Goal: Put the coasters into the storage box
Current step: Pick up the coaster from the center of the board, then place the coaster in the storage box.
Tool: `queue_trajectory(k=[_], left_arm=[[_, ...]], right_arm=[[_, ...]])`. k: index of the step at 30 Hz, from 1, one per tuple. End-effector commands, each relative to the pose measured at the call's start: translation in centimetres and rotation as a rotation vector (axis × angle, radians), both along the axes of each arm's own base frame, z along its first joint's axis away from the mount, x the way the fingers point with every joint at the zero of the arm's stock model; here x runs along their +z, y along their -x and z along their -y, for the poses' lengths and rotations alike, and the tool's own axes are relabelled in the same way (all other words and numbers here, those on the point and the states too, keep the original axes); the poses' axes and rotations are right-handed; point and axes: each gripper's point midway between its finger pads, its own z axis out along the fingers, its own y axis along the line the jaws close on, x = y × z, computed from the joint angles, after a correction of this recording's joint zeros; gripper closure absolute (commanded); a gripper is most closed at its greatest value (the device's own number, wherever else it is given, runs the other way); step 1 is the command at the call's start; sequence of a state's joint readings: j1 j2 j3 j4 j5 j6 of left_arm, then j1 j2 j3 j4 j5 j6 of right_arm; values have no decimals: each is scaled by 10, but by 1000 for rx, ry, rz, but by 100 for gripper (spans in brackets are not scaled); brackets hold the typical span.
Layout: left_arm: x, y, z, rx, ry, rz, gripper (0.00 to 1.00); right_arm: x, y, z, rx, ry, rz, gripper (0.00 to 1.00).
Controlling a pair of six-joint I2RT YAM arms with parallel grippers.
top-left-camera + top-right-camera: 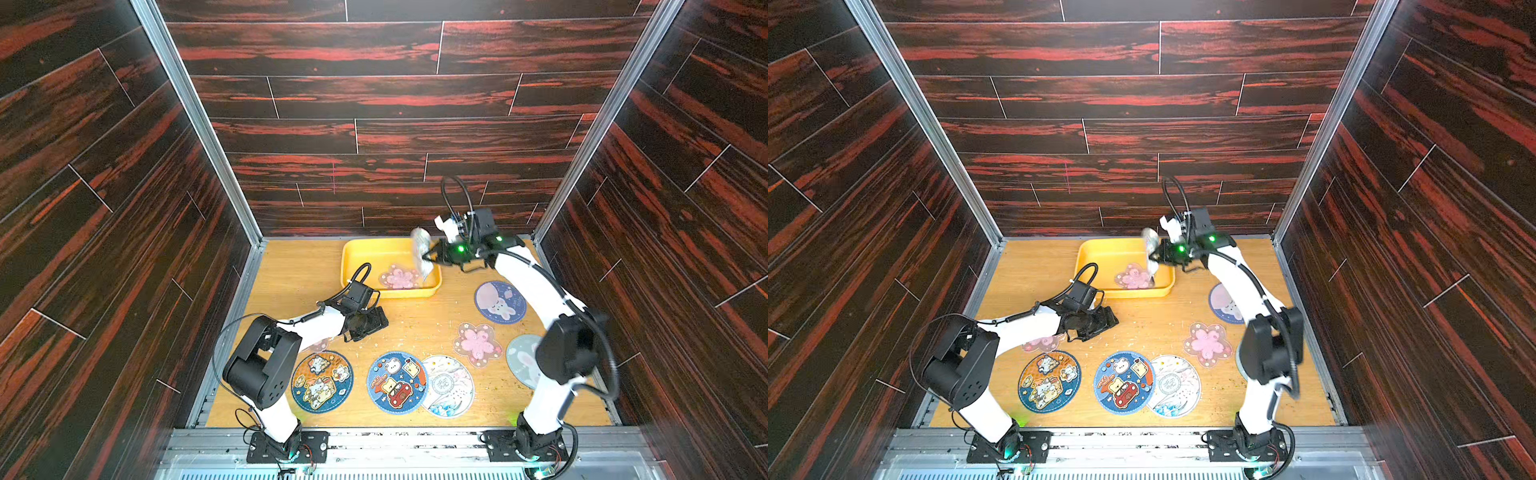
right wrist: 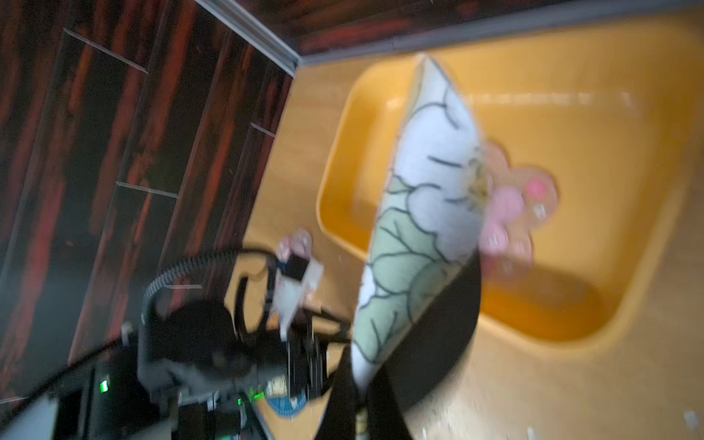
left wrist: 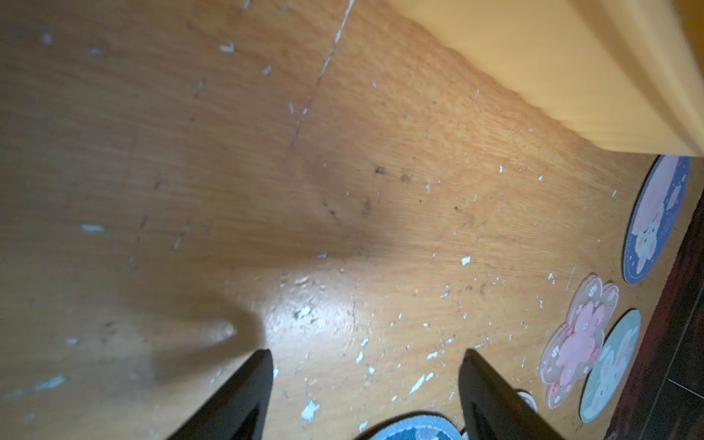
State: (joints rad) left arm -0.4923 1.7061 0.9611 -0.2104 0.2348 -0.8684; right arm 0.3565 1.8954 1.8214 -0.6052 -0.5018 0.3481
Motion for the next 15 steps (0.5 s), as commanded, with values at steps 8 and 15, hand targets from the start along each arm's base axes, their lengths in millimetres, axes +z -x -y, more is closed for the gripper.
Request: queue_trajectory(k=[8, 15], left_arm=[[10, 0, -3, 5, 29, 17, 20], [8, -2, -2, 3, 38, 9, 20]], right_arm=[[-17, -55, -53, 63, -94, -4, 100], [-49, -81, -78, 77, -116, -50, 100]])
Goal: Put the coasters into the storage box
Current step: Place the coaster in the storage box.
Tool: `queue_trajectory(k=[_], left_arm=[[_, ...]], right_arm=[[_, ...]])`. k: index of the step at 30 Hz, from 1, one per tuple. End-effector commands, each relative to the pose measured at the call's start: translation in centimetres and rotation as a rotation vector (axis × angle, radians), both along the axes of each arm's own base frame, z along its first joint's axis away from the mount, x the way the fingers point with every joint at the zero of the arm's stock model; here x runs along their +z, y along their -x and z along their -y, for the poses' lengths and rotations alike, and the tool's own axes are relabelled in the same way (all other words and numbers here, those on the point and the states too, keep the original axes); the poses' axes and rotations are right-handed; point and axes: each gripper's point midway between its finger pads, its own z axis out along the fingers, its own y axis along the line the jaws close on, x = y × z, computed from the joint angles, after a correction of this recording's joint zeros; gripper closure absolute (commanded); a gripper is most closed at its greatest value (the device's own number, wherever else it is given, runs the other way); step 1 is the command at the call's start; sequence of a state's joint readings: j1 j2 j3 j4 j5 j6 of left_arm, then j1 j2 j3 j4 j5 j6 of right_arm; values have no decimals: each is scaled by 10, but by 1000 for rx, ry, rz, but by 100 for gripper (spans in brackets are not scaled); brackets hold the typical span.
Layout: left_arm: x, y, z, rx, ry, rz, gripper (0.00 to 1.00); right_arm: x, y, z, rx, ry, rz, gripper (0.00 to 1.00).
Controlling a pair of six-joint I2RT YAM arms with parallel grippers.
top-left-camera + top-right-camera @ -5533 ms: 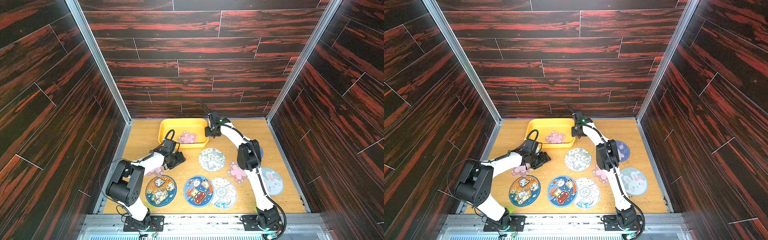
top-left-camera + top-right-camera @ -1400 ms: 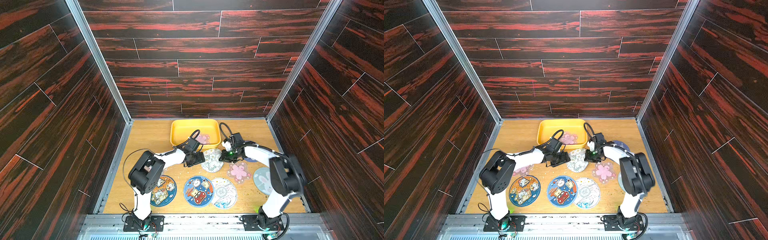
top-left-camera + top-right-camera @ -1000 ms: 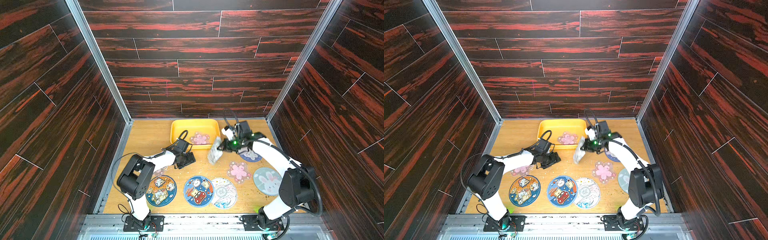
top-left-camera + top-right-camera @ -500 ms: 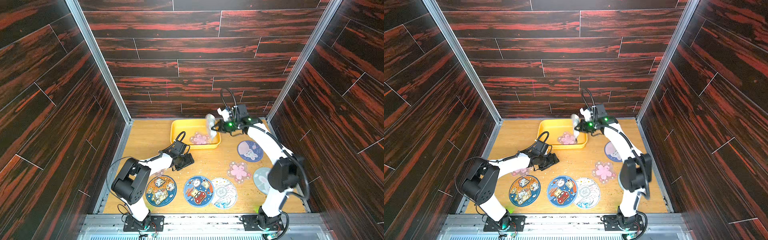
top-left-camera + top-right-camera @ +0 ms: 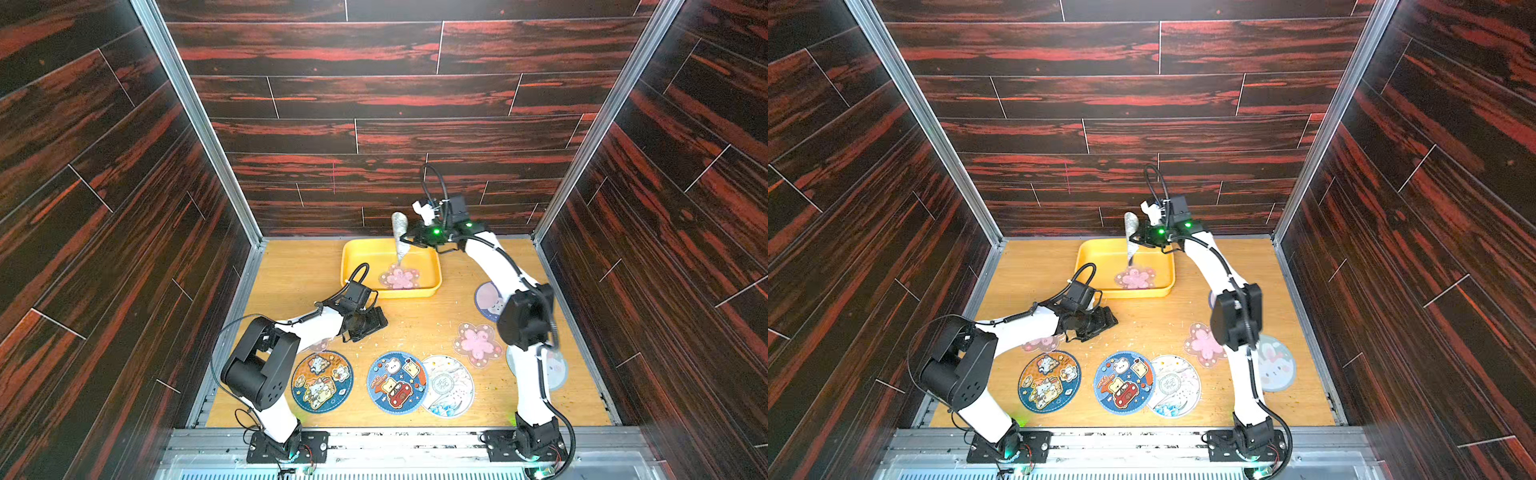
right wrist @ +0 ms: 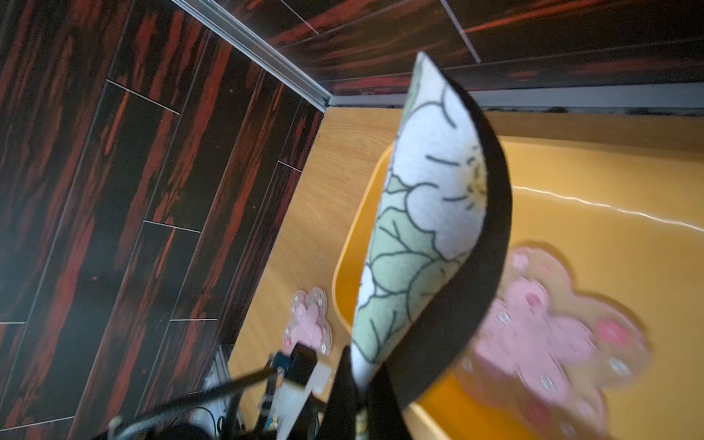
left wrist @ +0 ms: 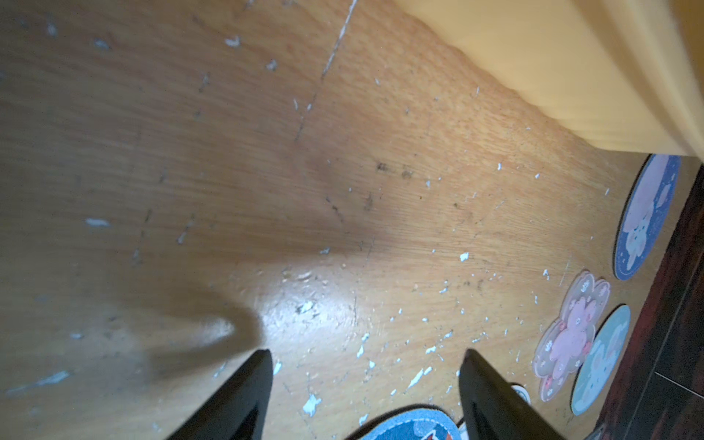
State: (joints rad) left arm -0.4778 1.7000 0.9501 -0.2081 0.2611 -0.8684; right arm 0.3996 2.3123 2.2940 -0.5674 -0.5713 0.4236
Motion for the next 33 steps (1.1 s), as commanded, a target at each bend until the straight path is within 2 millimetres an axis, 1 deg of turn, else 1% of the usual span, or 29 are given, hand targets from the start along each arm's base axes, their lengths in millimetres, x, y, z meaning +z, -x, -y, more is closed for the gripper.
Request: queue_trajectory(k=[1, 3, 6, 11, 14, 16, 18, 22, 26, 28, 30, 33], left_arm=[[8, -4, 0, 1, 21, 19, 20], [8, -5, 0, 0, 22, 18, 20], [8, -5, -1, 0, 19, 16, 19], [7, -5, -2, -4, 17, 11, 19], [7, -5, -2, -5, 16, 9, 19], [8, -5, -3, -5, 14, 12, 19], [7, -5, -3, -4, 10, 11, 19], [8, -5, -4, -3, 6, 14, 19], [7, -3, -8, 2, -13, 9, 19], [7, -2, -11, 3, -28, 9, 19], [7, 0, -14, 7, -44, 6, 19], [8, 4, -19, 13, -65, 6, 19]], right_arm=[[-35, -10, -14, 20, -10, -73, 100], [-48, -15, -15, 16, 1, -97, 100], [-76, -19, -11, -12, 51, -143, 100], [-126, -18, 9, -62, 173, -224, 100], [-148, -16, 23, -88, 259, -252, 100], [-157, -15, 31, -104, 315, -250, 100], [-160, -17, 42, -141, 375, -229, 100], [-157, -19, 57, -183, 448, -195, 99], [-151, -18, 63, -184, 489, -173, 78], [-145, -17, 65, -182, 497, -158, 64], [-137, -15, 65, -176, 492, -142, 54], [-125, -8, 63, -164, 465, -129, 45]])
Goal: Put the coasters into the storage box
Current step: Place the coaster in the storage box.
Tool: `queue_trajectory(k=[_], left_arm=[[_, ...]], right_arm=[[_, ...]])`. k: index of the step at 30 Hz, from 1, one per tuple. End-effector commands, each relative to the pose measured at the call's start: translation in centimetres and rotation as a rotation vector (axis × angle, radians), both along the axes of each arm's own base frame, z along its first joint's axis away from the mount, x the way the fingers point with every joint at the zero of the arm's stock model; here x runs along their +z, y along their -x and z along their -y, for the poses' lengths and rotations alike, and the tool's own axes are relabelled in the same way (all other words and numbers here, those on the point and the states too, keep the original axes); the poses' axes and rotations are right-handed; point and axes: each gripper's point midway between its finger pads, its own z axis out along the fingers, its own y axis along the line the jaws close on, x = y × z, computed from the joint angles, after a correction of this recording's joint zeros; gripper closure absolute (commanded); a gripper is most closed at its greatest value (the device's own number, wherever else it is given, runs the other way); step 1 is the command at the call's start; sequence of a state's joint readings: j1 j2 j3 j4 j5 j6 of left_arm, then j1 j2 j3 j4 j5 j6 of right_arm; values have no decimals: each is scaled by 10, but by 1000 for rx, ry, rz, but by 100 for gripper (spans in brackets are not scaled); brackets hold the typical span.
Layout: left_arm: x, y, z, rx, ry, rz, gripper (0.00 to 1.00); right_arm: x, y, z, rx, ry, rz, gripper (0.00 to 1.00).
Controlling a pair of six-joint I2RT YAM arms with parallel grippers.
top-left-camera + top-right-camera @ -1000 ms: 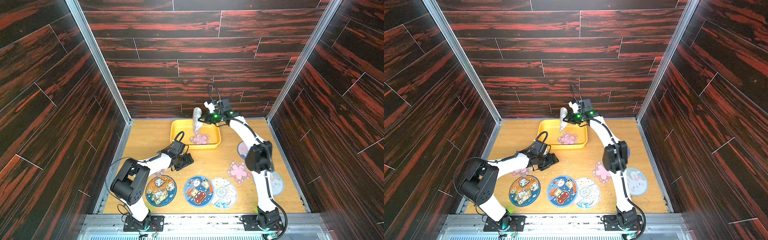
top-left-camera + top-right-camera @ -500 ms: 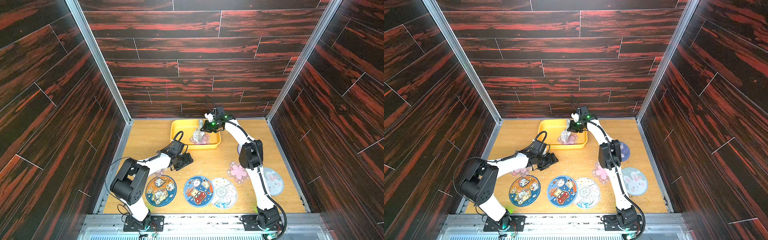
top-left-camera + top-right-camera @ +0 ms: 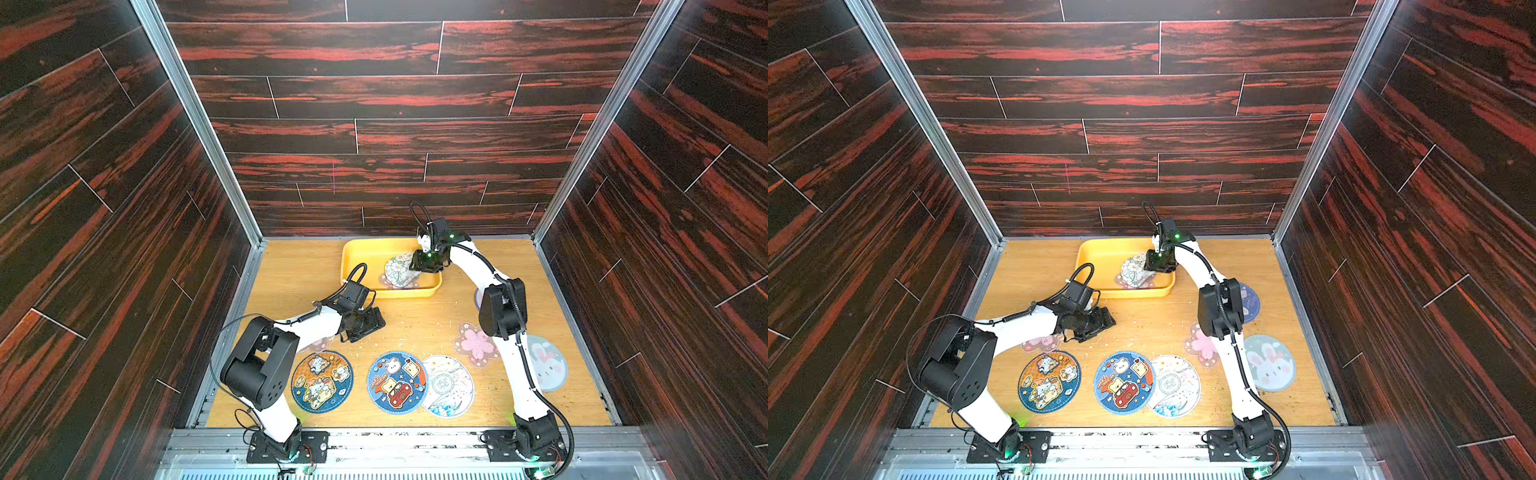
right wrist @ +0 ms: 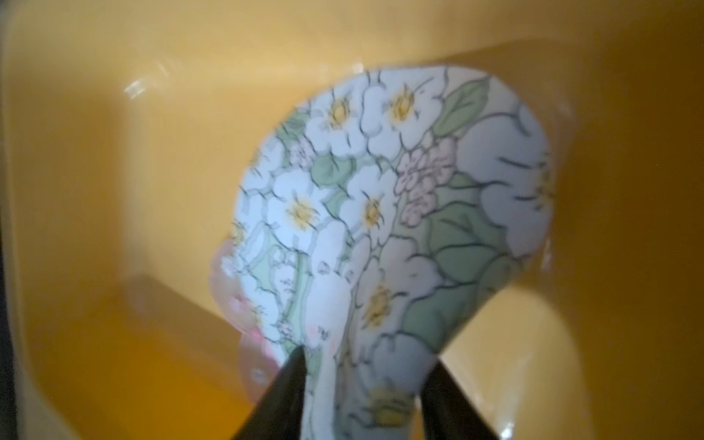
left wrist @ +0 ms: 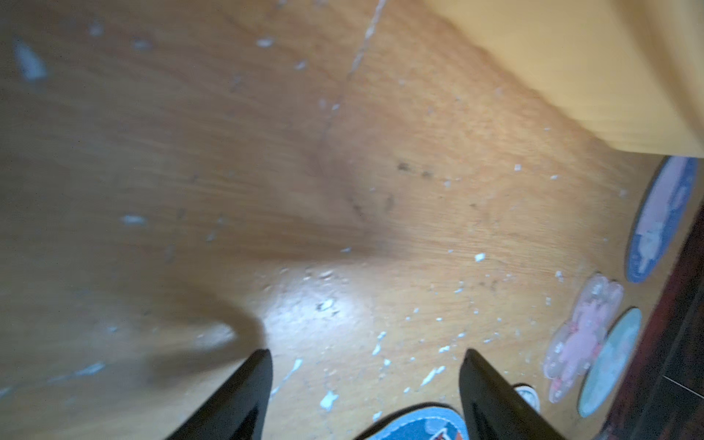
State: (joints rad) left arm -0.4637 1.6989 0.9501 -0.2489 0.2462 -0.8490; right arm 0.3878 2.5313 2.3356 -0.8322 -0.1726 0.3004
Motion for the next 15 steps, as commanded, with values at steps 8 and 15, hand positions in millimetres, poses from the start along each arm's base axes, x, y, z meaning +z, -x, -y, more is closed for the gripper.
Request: queue_trajectory(k=[8, 15], left_arm=[[14, 6, -11, 15, -60, 35, 19], [21, 0, 2, -8, -56, 53, 19]], right_arm=[[86, 30, 3, 42, -65, 110, 32], [106, 69, 22, 20, -99, 92, 25]])
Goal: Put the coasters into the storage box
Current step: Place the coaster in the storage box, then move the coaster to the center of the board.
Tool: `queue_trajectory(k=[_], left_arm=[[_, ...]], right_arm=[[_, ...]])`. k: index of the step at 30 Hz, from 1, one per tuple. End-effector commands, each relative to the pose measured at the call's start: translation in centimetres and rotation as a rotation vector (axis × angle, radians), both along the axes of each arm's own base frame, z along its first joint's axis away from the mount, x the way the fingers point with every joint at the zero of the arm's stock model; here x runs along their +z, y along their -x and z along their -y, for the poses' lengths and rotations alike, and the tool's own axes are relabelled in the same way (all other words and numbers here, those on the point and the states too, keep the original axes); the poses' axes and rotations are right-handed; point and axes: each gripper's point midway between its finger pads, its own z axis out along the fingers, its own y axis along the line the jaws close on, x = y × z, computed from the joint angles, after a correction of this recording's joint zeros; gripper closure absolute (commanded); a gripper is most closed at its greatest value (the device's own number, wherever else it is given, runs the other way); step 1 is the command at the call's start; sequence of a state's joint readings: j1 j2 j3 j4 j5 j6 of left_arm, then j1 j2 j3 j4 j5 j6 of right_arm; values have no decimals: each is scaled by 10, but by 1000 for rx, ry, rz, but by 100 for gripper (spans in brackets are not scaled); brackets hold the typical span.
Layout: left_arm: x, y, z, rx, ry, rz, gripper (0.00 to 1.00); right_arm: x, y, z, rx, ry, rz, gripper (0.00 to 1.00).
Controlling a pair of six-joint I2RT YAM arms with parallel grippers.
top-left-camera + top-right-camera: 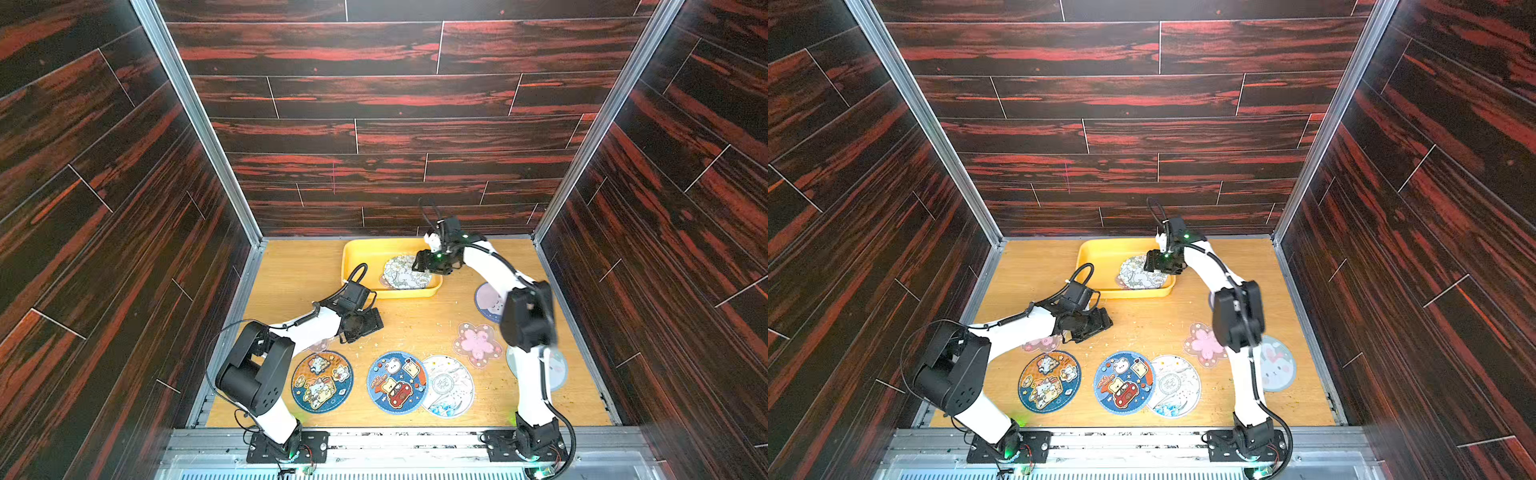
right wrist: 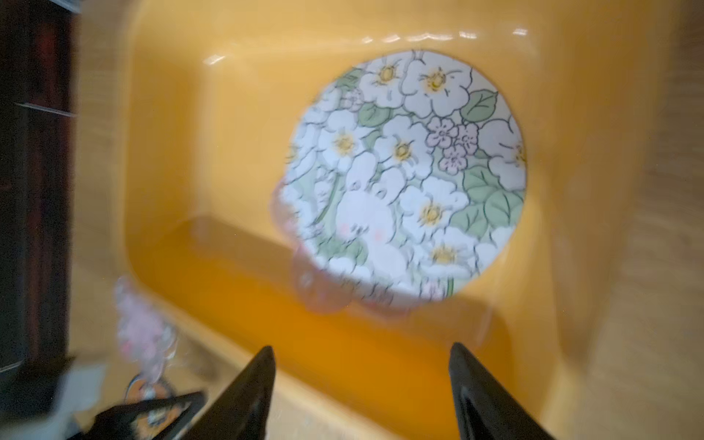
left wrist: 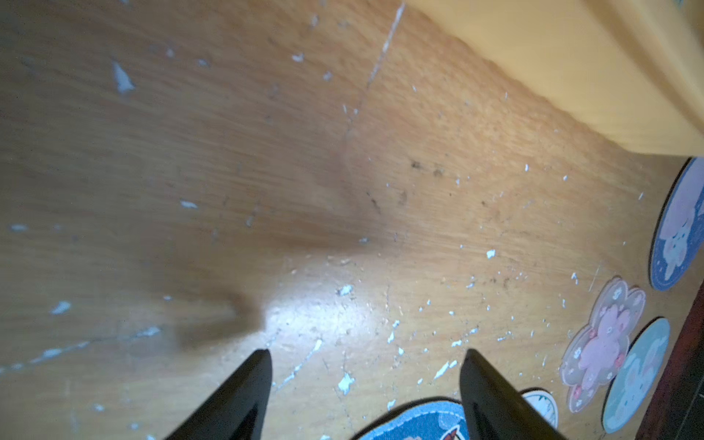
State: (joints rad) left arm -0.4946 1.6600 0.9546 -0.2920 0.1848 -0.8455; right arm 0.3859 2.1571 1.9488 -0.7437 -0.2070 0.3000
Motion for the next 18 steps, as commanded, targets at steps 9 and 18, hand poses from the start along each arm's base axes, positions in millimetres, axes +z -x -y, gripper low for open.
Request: queue_trajectory(k=[9, 18], left_arm=[[13, -11, 19, -50, 7, 35, 19], [13, -15, 32, -86, 17, 28, 17]], right_arm=[[5, 85, 77, -161, -40, -71, 19], [-64, 160, 168, -464, 15, -253, 11]])
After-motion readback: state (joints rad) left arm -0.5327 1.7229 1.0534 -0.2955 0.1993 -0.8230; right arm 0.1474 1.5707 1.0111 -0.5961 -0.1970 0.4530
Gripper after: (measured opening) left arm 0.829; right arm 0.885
